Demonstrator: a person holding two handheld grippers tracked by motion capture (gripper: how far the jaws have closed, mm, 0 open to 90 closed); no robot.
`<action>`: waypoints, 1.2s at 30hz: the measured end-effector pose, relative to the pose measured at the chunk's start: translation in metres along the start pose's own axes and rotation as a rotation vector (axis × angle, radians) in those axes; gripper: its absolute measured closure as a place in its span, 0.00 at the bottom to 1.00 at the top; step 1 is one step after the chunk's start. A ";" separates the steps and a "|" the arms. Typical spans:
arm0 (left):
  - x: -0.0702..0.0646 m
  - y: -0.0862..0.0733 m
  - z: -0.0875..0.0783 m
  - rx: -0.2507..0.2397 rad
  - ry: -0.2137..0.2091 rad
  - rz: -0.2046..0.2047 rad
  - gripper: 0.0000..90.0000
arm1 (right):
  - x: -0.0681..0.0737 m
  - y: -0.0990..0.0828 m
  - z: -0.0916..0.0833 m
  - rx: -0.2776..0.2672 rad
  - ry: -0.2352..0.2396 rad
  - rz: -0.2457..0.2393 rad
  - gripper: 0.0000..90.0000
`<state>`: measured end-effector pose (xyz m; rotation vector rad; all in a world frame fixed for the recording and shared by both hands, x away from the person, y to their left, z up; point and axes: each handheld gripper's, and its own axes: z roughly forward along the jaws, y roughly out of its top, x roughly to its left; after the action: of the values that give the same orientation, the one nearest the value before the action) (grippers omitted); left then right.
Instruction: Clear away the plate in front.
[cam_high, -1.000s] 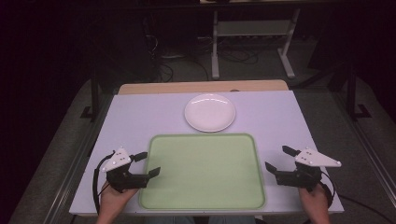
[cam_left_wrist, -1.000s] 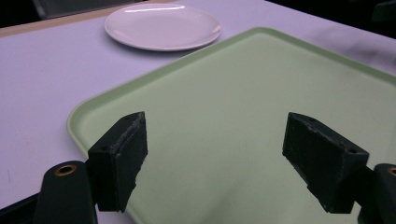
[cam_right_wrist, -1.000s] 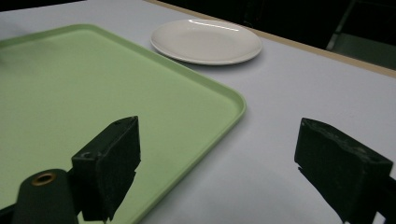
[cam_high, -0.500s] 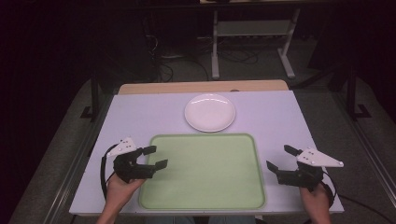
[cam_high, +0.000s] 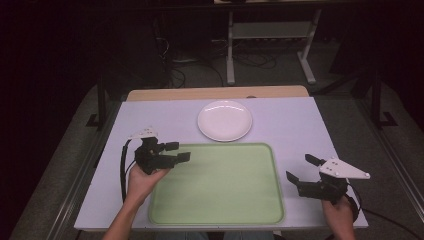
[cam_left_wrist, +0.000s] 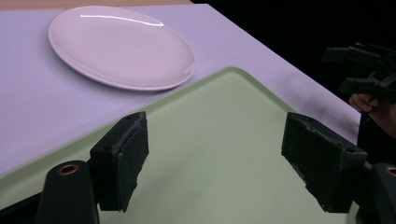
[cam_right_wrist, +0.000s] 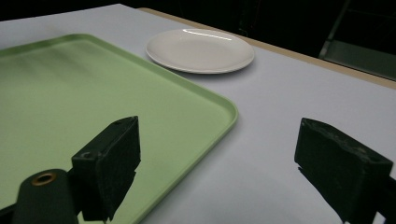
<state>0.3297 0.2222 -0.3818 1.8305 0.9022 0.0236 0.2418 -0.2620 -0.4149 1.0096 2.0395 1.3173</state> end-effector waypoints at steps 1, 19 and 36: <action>0.003 0.006 0.006 0.011 -0.003 -0.012 0.25 | 0.000 0.000 0.000 0.000 0.001 0.000 0.15; 0.025 0.063 0.055 0.083 0.003 -0.067 0.26 | -0.002 0.003 -0.002 -0.015 -0.007 0.005 0.15; 0.060 0.081 0.086 0.028 0.015 -0.284 0.27 | -0.005 0.003 -0.004 -0.026 -0.008 0.017 0.15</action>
<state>0.4535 0.1756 -0.3784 1.7144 1.1708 -0.1537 0.2427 -0.2675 -0.4109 1.0215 2.0073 1.3434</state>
